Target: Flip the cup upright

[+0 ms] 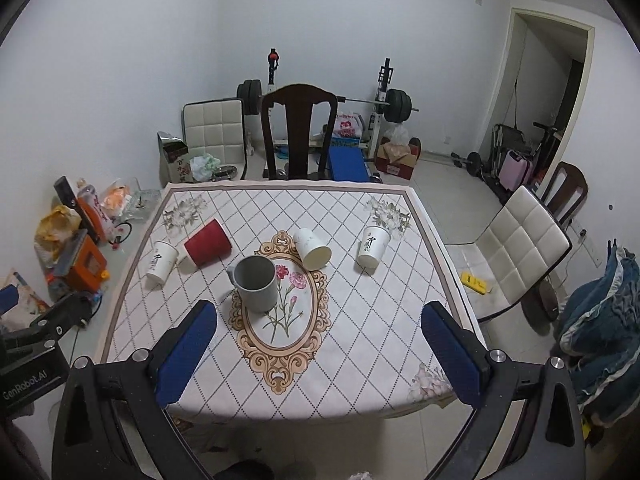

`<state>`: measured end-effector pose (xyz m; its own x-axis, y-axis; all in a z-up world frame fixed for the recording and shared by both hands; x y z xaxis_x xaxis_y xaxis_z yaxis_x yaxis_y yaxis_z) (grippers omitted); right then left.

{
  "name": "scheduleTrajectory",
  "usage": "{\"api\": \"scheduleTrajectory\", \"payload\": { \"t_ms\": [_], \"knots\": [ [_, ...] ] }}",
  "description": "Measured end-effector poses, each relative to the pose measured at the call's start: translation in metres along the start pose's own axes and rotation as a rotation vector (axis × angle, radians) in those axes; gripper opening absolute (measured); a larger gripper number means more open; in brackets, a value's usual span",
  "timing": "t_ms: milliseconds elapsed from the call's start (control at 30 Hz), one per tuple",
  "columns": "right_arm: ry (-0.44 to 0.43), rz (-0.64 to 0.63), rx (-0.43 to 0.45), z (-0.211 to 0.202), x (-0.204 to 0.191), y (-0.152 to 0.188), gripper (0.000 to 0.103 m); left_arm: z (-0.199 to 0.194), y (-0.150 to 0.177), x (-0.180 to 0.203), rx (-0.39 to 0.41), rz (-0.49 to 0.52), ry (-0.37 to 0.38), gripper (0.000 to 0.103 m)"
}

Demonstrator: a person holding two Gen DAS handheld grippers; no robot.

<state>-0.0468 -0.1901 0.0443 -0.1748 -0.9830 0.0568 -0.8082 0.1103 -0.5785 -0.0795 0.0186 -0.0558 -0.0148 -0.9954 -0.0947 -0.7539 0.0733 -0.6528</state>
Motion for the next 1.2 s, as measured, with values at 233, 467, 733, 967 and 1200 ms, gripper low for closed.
{"api": "scheduleTrajectory", "payload": {
  "t_ms": [233,467,733,967,1200],
  "knots": [
    [-0.008,-0.005,0.022,-0.027,0.002,0.004,0.103,-0.021,0.005,0.000,0.019,-0.004,0.006,0.103],
    [-0.009,-0.004,0.018,-0.038,0.005,0.009,0.103,-0.026,0.010,0.003,0.012,-0.009,0.004,0.103],
    [-0.023,-0.005,-0.002,-0.033,0.008,0.010,0.103,-0.028,0.013,0.003,0.006,-0.018,-0.016,0.103],
    [-0.031,-0.001,-0.004,-0.029,0.008,0.011,0.103,-0.025,0.012,0.004,-0.003,-0.016,-0.022,0.103],
    [-0.042,-0.001,-0.010,-0.025,0.006,0.011,0.103,-0.023,0.013,0.004,-0.009,-0.012,-0.020,0.103]
  ]
}}
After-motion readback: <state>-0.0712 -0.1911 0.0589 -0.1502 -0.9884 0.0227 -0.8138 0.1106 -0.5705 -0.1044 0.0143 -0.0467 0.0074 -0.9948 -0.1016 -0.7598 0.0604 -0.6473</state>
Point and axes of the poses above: each gripper's, at about its wrist camera, not at the fingertips, and z roughly the way its jaws point, x to its right, y to its underside, the point moved 1 cm from there along z, roughly the way its jaws point, and after that the axes turned 5 degrees about -y, right-handed, at the moved point
